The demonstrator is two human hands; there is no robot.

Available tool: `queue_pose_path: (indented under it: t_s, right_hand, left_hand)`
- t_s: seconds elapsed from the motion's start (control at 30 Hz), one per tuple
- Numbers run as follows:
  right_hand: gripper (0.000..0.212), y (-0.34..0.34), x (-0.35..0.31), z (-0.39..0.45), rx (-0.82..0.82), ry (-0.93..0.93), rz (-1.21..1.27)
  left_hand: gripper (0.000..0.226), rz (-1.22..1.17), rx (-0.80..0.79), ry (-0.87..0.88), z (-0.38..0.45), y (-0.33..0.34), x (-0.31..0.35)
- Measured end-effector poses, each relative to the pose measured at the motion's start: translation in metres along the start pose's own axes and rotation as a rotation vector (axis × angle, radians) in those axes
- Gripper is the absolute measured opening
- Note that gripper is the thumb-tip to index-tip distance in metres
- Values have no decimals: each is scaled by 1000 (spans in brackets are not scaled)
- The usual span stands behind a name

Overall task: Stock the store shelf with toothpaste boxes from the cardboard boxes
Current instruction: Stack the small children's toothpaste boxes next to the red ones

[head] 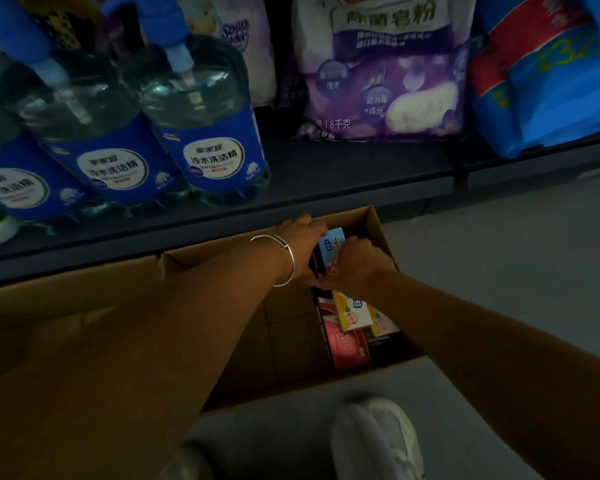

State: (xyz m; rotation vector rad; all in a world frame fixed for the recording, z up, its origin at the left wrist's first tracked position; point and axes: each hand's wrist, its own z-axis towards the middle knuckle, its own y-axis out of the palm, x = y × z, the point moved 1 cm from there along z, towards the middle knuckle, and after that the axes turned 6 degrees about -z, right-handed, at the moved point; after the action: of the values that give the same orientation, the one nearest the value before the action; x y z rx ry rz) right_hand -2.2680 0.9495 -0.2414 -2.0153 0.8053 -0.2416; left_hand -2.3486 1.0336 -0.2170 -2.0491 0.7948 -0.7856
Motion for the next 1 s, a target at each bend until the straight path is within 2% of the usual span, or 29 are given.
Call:
queue_pose_path:
  t_s: [0.17,0.33,0.47,0.57,0.73,1.0]
  right_hand:
    - [71,0,-2,3,8,38,109]
    - [69,-9,-2,-1,-19,38,136]
    - [75,-20,-4,-8,0,55,146]
    - [70,-28,-2,-14,-7,67,165]
    - [46,-47,12,-32,39,67,116]
    - [46,-71,46,-51,109,112,82]
  left_hand:
    - [84,-44,3,12,9,1,-3]
    - [80,-95,14,31,9,-4,-5]
    - [77,-127,42,38,6,-10,-4]
    - [74,-145,59,43,3,-14,-3]
    - [71,-78,59,59,-2,-19,7]
    - [69,44,-9,114,10,-9,36]
